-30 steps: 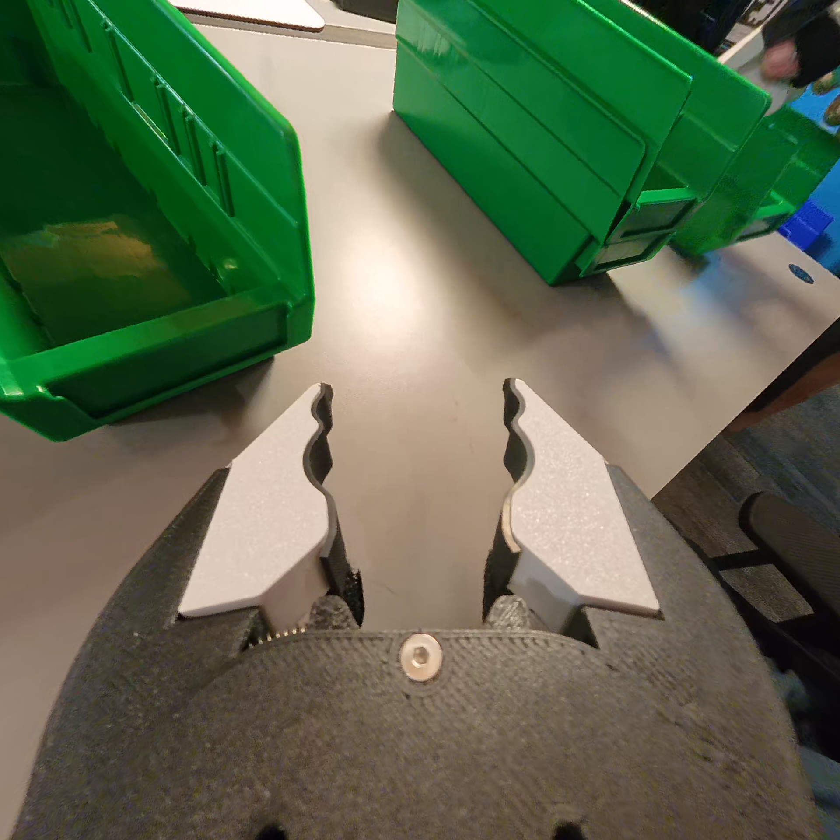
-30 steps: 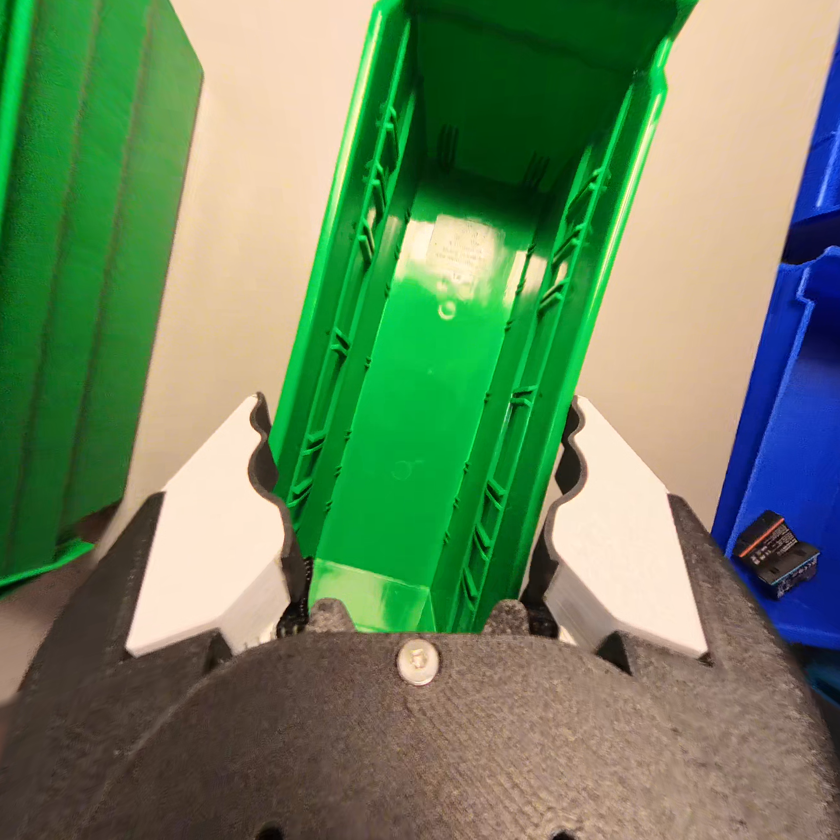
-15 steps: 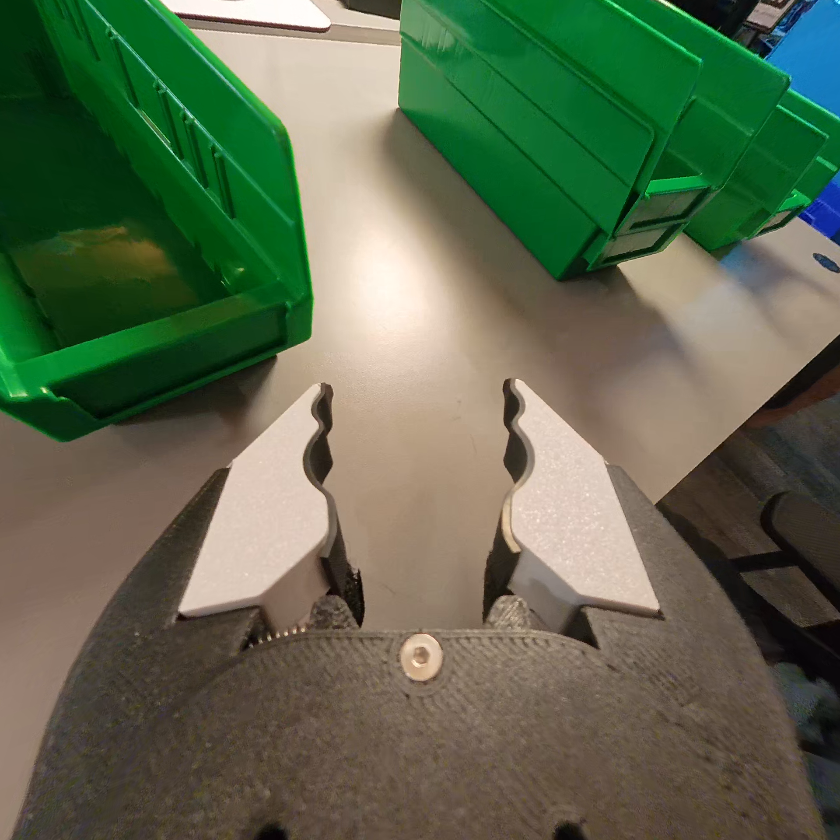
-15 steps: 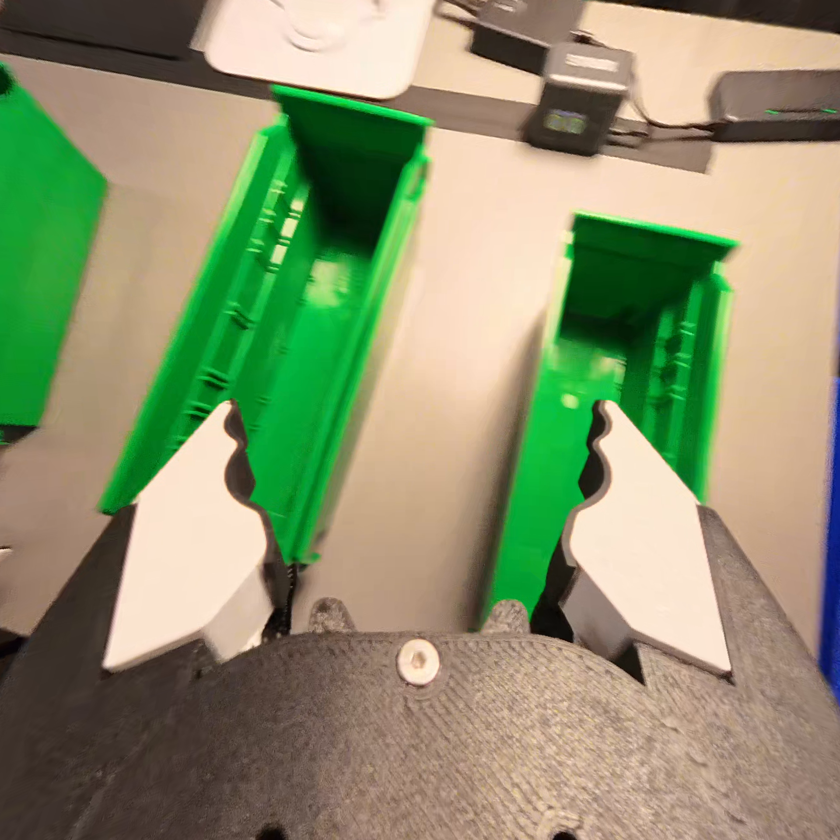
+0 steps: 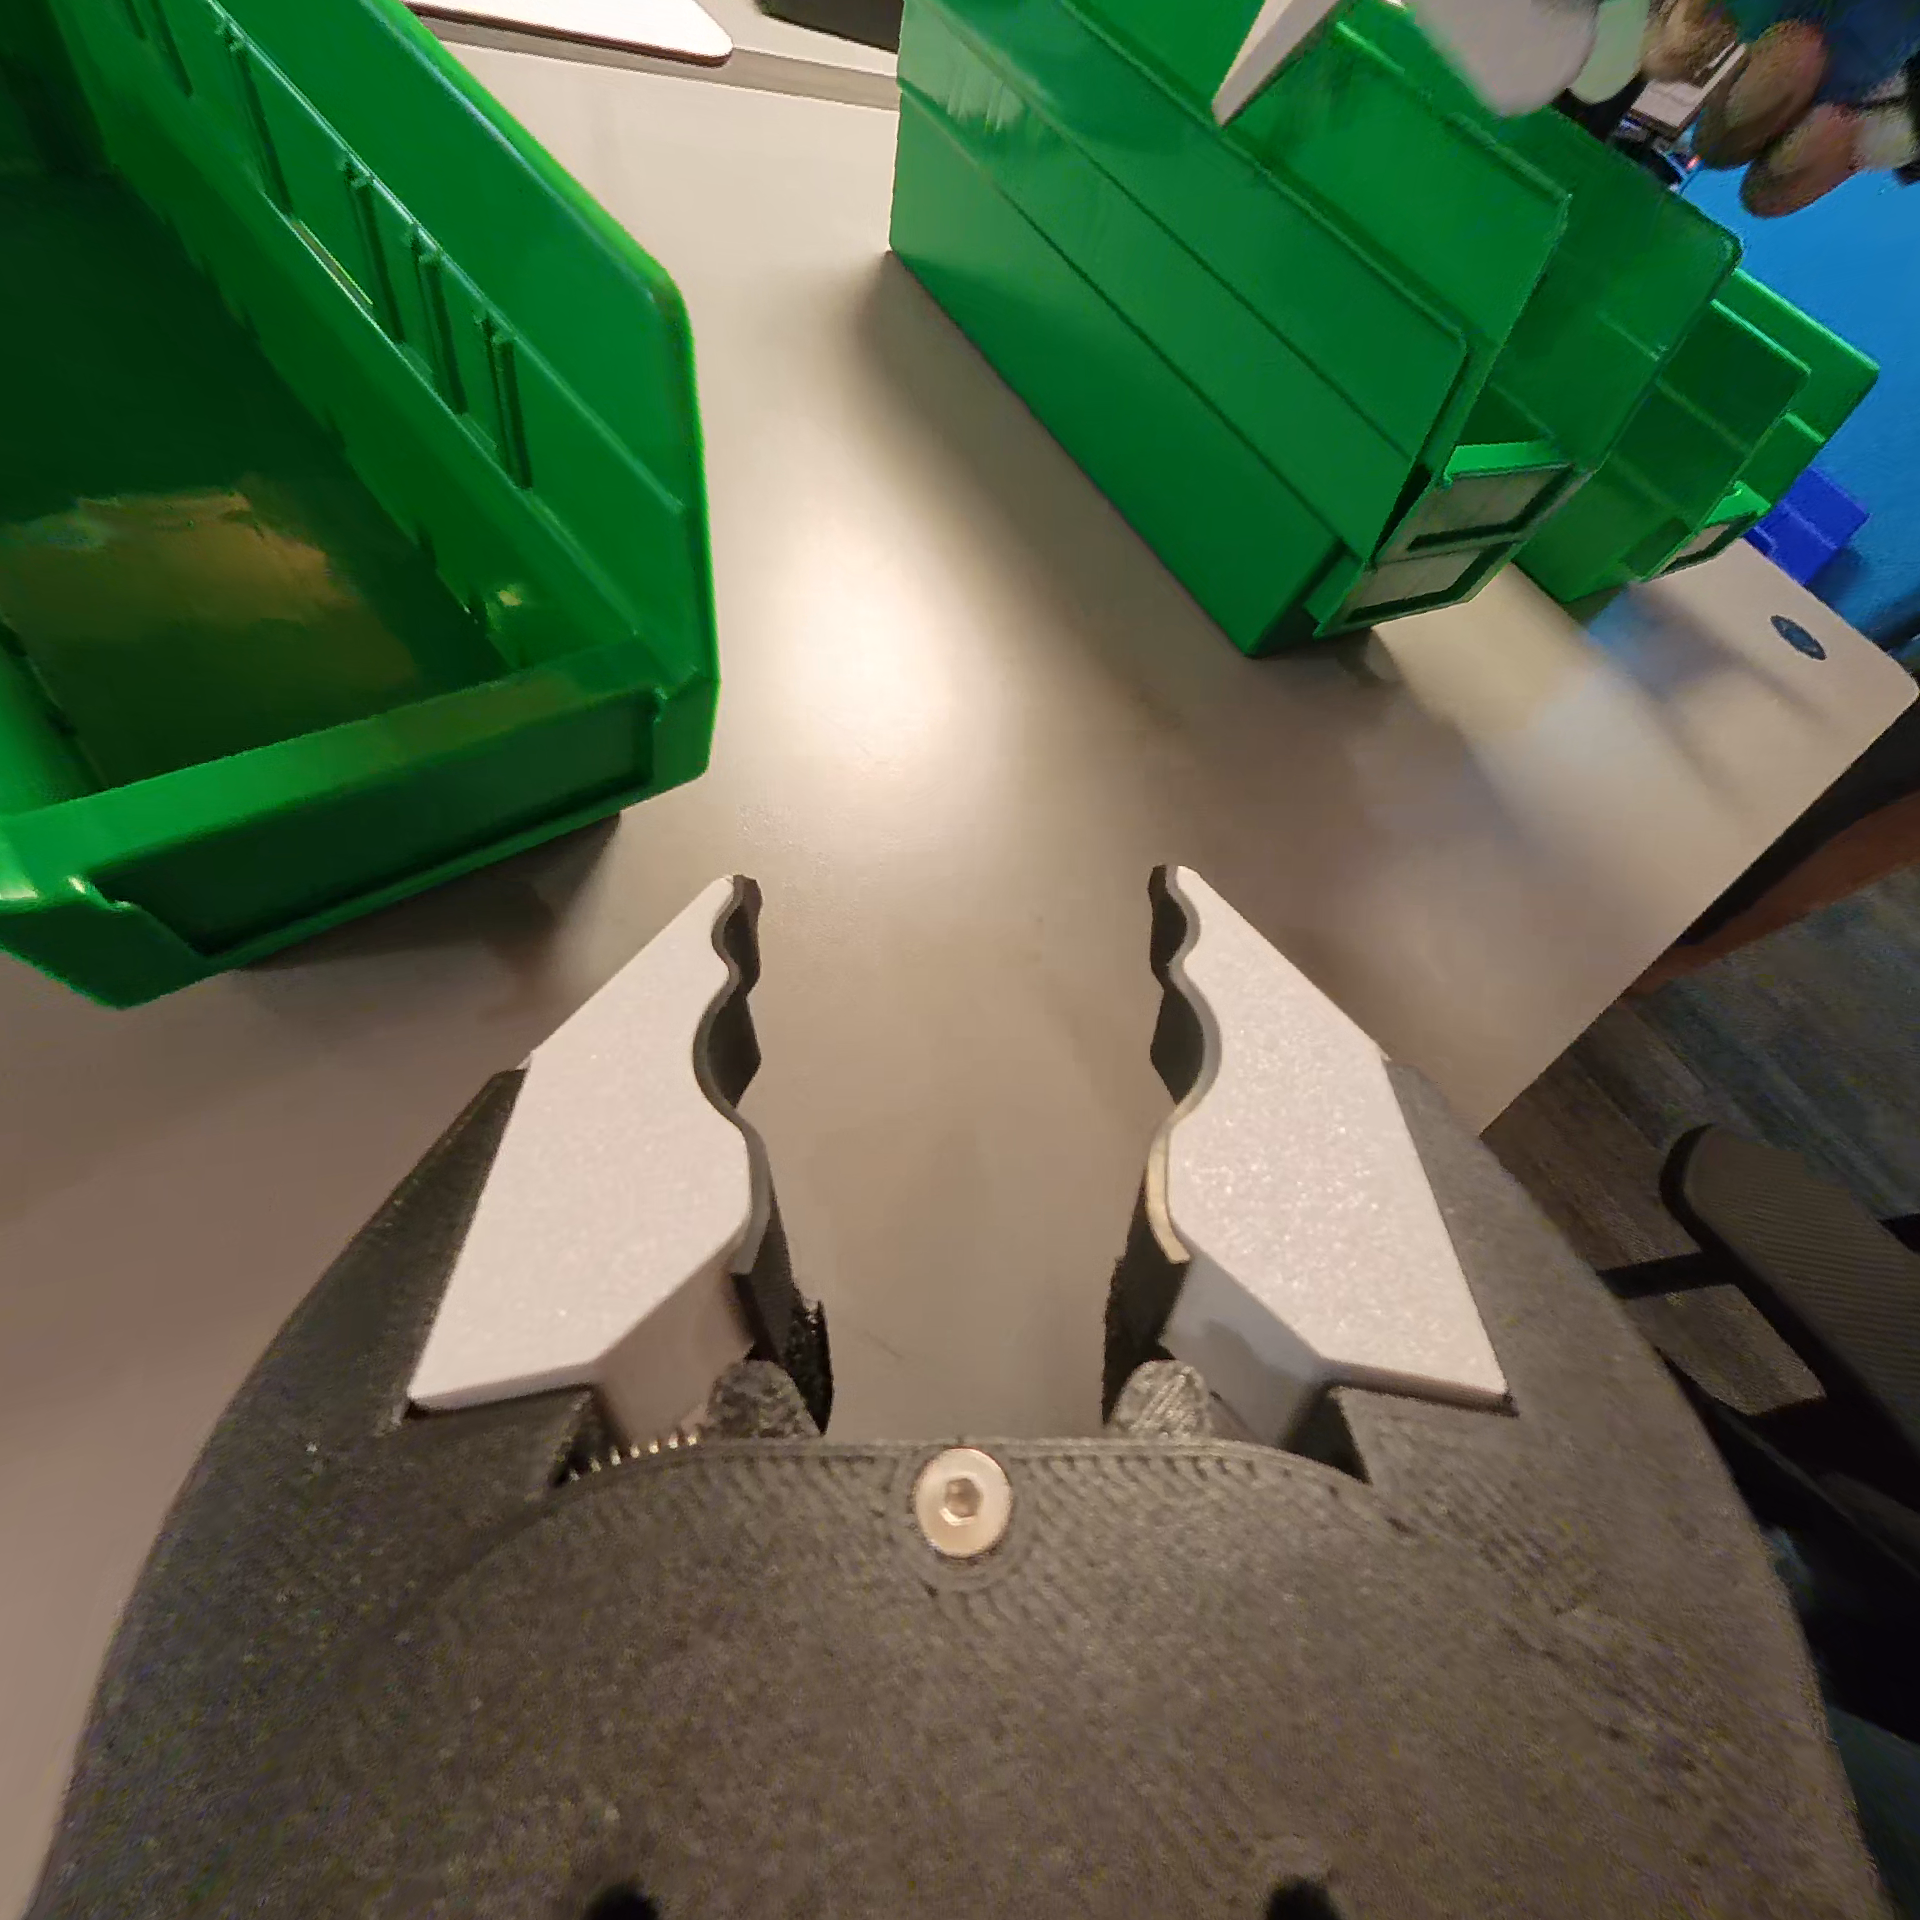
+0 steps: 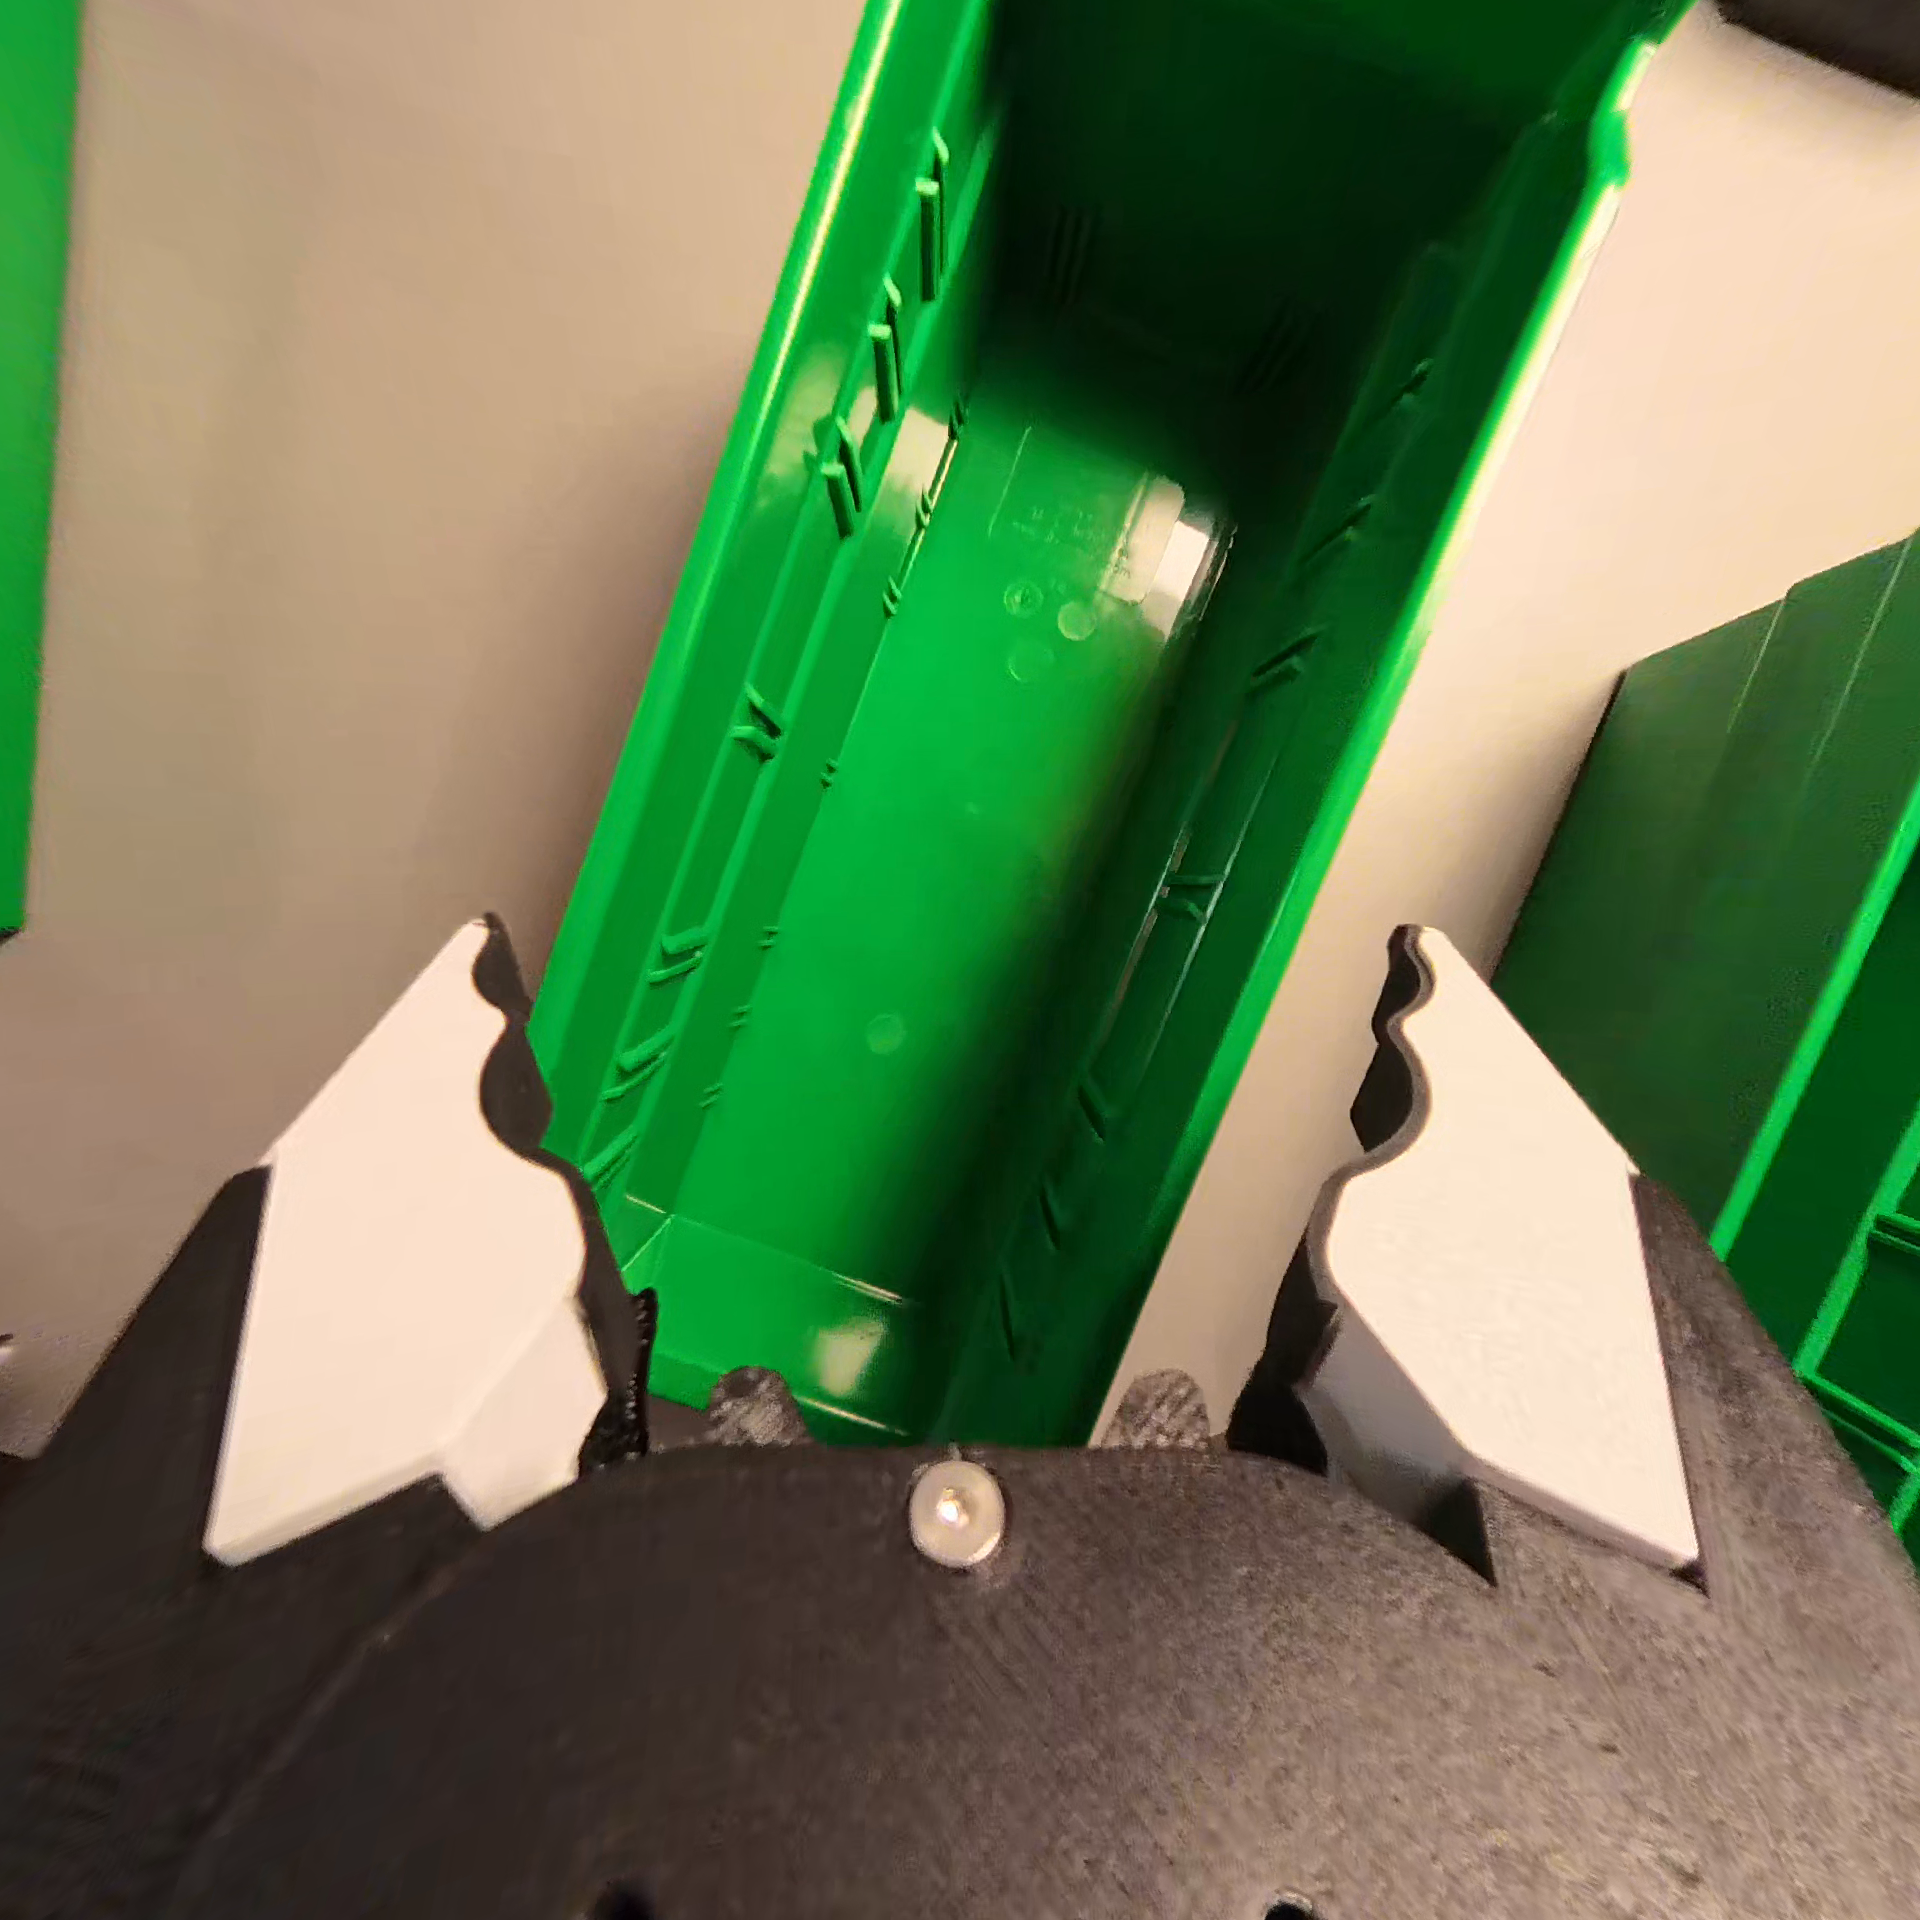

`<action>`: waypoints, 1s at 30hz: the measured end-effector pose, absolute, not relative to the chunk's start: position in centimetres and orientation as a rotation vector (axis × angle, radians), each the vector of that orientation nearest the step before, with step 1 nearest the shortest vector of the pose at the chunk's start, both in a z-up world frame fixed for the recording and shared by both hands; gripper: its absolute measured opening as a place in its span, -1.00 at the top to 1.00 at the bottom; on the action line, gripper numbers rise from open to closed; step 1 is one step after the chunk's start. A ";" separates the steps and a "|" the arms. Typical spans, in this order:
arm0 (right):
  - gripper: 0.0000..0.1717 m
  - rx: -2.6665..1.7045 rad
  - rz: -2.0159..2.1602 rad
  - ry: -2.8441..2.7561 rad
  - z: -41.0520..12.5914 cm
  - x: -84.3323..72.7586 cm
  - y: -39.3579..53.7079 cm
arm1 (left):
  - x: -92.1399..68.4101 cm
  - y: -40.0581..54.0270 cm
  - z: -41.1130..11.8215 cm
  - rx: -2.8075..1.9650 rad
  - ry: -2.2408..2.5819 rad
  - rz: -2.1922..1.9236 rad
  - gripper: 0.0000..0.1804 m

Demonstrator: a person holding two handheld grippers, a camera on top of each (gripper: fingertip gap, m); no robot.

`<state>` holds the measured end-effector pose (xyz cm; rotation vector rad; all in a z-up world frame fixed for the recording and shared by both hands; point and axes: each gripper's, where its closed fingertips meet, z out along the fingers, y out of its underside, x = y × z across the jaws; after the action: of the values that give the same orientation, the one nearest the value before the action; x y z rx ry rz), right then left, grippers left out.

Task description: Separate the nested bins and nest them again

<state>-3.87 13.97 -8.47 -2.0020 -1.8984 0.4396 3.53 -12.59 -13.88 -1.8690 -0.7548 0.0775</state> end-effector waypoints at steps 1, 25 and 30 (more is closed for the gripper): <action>-0.77 -2.001 0.459 -1.899 -8.5 -4.1 13.8 | 3.5 -12.6 -13.9 -1.866 -0.756 0.071 0.16; -0.31 -1.904 0.607 -1.802 -3.9 -3.4 15.2 | 3.5 -12.6 -14.0 -1.888 -0.751 0.145 0.17; -0.60 -1.891 0.653 -1.915 -5.2 -3.5 14.1 | 3.5 -12.6 -14.0 -1.889 -0.751 0.141 0.17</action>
<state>-3.55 14.11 -5.16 -1.8909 -1.9150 0.6533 3.52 -12.58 -14.04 -1.8893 -0.7515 0.1406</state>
